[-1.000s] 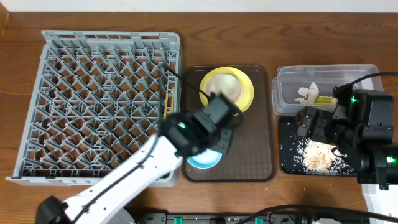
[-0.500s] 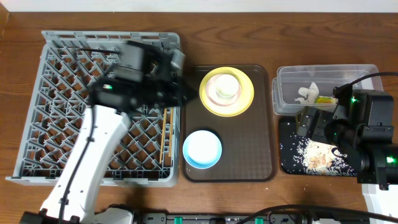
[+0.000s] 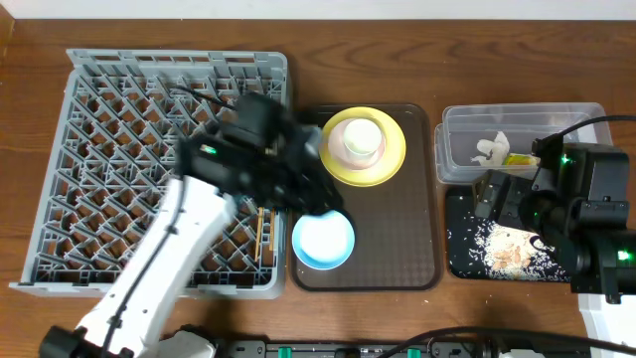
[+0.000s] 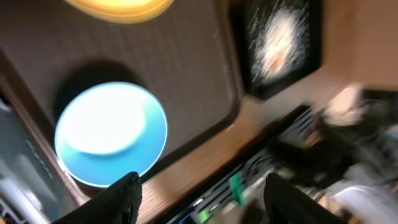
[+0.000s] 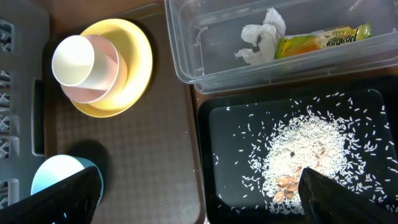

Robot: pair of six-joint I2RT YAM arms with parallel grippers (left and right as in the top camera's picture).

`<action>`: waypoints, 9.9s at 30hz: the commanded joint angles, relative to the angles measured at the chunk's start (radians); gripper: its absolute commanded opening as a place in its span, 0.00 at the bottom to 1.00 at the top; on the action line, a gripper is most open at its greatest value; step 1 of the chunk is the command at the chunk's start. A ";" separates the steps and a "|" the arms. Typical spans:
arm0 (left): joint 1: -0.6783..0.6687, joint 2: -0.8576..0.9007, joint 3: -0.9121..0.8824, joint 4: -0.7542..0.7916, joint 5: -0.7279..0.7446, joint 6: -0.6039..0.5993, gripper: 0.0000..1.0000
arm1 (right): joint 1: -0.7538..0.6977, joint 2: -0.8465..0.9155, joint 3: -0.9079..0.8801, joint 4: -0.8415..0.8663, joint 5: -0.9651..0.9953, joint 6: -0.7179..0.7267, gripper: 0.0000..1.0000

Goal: Sort waste into correct bins and load items into the dishwasher
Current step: 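Lift the blue bowl with the left gripper and tilt it over, then carry the blue bowl with the left gripper to the rack's far side, then lower the bowl upside down into the rack and open the left gripper, then withdraw the left gripper from the rack toward the brown tray, then lower the left gripper onto the white cup atop the stack and close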

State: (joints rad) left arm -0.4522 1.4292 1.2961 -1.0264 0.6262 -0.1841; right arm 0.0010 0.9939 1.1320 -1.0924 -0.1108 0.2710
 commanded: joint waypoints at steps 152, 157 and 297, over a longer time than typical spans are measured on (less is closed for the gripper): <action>0.845 0.639 -0.050 1.686 0.780 -0.860 0.28 | 0.001 -0.001 -0.001 -0.002 0.009 0.009 0.99; 0.845 0.633 -0.050 1.686 0.780 -0.899 0.32 | 0.001 -0.001 -0.001 -0.002 0.009 0.009 0.99; -0.312 0.637 0.327 0.393 -0.822 0.113 0.08 | 0.001 -0.001 -0.001 -0.002 0.009 0.009 0.99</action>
State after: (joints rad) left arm -0.7731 2.0666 1.6245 -0.6292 -0.1761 -0.0738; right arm 0.0010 0.9939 1.1294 -1.0927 -0.1108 0.2710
